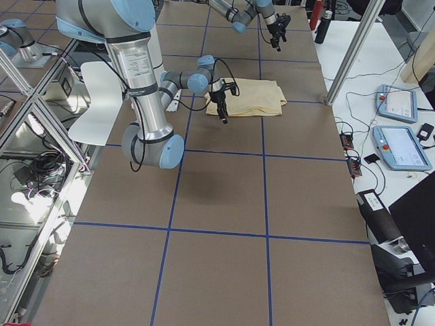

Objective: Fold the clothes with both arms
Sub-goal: 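Release the shirt and move both grippers to its near corners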

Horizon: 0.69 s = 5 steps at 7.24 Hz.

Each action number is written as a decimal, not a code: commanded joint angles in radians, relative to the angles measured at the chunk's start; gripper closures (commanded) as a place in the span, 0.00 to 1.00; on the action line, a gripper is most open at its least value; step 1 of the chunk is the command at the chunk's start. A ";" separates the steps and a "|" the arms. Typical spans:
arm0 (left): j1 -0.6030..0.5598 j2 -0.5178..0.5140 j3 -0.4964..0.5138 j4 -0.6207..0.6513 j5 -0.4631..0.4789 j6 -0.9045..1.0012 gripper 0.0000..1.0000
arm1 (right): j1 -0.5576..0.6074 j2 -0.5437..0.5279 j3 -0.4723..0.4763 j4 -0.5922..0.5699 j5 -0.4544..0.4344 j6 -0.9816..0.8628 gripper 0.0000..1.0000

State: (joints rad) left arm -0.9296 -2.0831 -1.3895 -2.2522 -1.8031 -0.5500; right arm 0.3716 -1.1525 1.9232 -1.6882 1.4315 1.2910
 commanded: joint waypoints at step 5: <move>0.470 0.308 -0.548 0.016 0.086 -0.782 0.00 | 0.006 -0.232 0.181 0.378 0.061 0.176 0.00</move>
State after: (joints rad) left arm -0.6061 -1.8052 -1.8873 -2.2413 -1.8214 -1.1790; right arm 0.3768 -1.2934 2.0905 -1.4426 1.4858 1.4633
